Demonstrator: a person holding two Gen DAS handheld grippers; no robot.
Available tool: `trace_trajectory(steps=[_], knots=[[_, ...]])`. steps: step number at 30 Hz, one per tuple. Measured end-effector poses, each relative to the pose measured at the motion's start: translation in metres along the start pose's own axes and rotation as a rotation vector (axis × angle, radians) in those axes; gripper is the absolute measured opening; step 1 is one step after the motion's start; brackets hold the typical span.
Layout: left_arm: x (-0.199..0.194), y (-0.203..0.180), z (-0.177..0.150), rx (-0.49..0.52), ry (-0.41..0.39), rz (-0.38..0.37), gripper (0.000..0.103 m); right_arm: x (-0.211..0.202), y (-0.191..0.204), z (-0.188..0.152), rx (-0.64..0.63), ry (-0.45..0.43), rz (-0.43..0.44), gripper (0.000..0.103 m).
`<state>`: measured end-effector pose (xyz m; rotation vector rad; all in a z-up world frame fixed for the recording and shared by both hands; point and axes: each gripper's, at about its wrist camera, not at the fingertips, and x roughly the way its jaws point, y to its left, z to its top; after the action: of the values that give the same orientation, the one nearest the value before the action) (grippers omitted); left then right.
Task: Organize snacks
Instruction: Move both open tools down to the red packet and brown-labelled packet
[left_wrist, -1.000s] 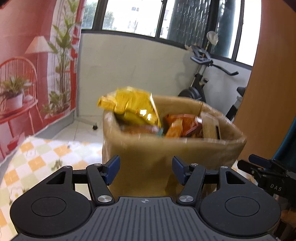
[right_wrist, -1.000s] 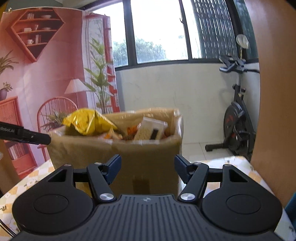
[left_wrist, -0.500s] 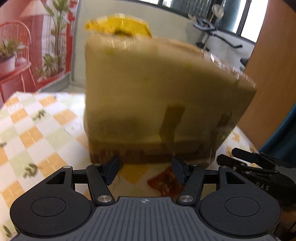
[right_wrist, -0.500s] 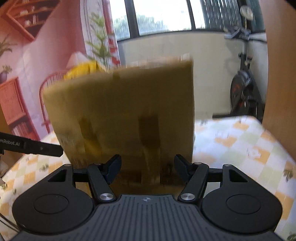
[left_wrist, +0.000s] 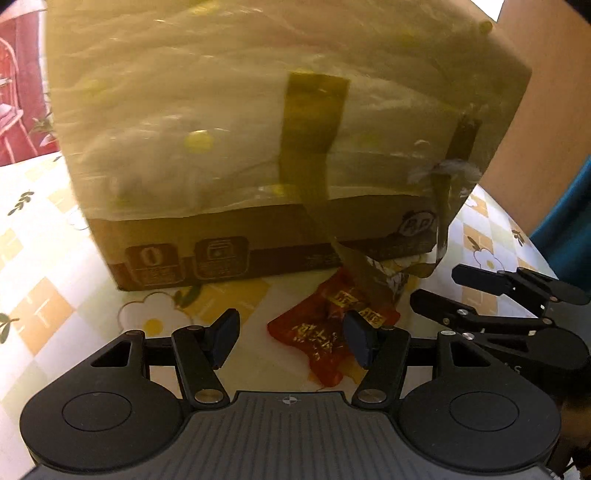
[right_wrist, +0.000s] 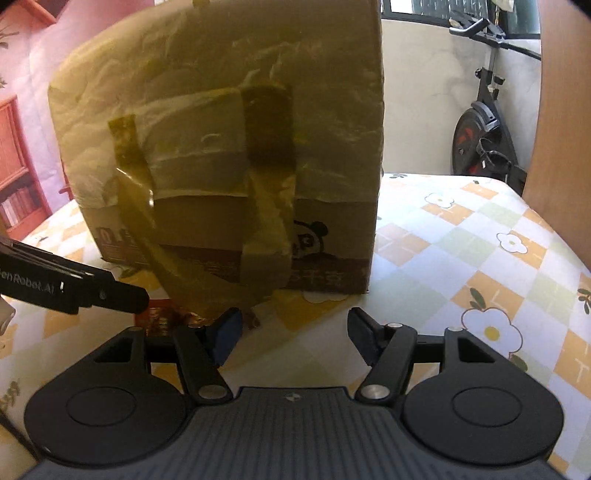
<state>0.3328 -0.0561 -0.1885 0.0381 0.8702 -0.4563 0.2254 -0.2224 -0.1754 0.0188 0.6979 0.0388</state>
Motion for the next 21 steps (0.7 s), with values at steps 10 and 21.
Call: trace_trajectory(steps=[10,21], knots=[[0.018,-0.008,0.011,0.122,0.015,-0.083,0.065,0.005,-0.001,-0.010,-0.002,-0.043,-0.055,0.066],[0.017,-0.012,-0.007,0.105,-0.012,-0.054,0.065,0.007,-0.003,-0.010,-0.003,-0.045,-0.038,0.066]])
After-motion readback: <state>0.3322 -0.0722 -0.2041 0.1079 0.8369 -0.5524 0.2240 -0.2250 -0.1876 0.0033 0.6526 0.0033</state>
